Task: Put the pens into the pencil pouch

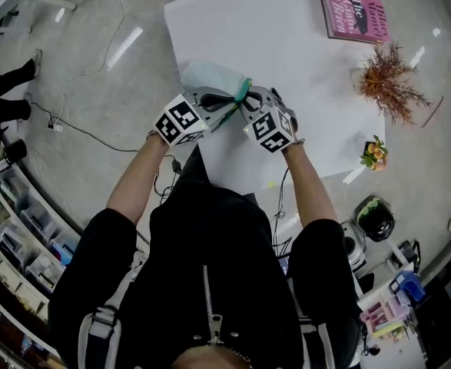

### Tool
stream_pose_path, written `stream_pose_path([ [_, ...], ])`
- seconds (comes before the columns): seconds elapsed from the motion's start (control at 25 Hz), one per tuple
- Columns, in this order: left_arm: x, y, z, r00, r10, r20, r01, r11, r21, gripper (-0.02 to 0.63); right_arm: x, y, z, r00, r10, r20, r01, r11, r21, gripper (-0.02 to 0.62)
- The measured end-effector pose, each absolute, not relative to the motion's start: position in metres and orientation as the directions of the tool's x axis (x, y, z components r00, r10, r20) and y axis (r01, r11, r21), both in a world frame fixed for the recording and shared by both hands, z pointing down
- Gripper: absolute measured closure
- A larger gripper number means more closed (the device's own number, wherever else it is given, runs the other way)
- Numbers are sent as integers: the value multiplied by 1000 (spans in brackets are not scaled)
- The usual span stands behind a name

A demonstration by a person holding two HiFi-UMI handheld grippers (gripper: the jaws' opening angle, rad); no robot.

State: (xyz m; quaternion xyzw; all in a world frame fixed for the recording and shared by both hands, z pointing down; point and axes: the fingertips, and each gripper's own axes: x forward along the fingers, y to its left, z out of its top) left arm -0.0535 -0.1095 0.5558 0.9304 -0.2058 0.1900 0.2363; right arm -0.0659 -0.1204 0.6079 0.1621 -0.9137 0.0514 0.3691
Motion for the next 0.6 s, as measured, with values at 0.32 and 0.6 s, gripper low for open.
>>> stream_pose_path([
  [0.32,-57,-114,556,839,-309,449,-488,-792,367,575,-65,-125,605,-690,-292,662,-383,924,8,520],
  [0.6,-57,-116,560,827,-327,457,-506,-786,355,575,-50,-121,603,-680,-322,659,-426,905,2,477],
])
